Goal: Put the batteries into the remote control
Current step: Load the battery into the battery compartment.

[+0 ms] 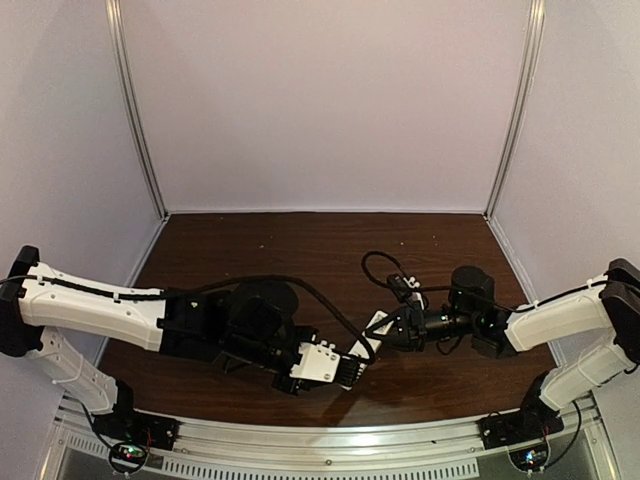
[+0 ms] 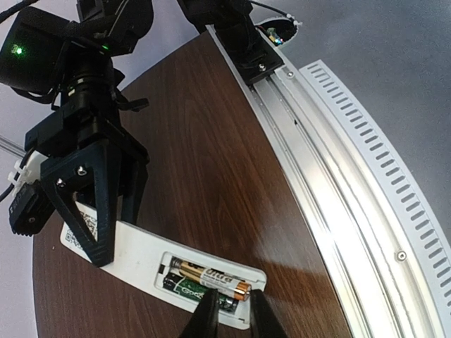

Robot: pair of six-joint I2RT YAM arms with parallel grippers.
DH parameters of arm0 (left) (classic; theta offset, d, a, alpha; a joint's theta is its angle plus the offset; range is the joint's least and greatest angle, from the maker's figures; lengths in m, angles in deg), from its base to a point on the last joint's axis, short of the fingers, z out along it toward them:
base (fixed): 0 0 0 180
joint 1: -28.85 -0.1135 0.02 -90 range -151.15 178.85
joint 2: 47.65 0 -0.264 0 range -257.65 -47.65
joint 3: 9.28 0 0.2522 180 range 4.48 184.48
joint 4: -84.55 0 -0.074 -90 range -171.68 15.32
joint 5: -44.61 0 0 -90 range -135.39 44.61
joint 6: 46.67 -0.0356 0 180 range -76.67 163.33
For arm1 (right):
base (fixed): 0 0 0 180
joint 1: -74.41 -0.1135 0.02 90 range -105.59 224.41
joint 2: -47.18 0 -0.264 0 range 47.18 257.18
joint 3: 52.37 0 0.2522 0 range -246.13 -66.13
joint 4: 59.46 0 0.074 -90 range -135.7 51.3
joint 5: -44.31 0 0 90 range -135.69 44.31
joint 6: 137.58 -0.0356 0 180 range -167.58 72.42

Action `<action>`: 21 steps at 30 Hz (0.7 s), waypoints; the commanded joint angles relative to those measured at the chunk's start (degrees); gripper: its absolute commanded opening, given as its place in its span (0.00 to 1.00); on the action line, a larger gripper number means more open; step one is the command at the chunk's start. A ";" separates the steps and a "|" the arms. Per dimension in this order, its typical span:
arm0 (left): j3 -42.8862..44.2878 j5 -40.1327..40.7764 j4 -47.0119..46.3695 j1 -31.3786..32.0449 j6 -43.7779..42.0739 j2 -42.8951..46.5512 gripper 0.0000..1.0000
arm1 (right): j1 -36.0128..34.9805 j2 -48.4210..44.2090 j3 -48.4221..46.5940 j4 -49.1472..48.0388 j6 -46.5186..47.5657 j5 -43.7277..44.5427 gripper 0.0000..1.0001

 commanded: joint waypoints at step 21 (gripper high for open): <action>2.26 3.36 -0.07 1.37 -2.37 -4.52 0.13 | -0.92 1.00 -1.24 -2.87 -0.26 -0.89 0.00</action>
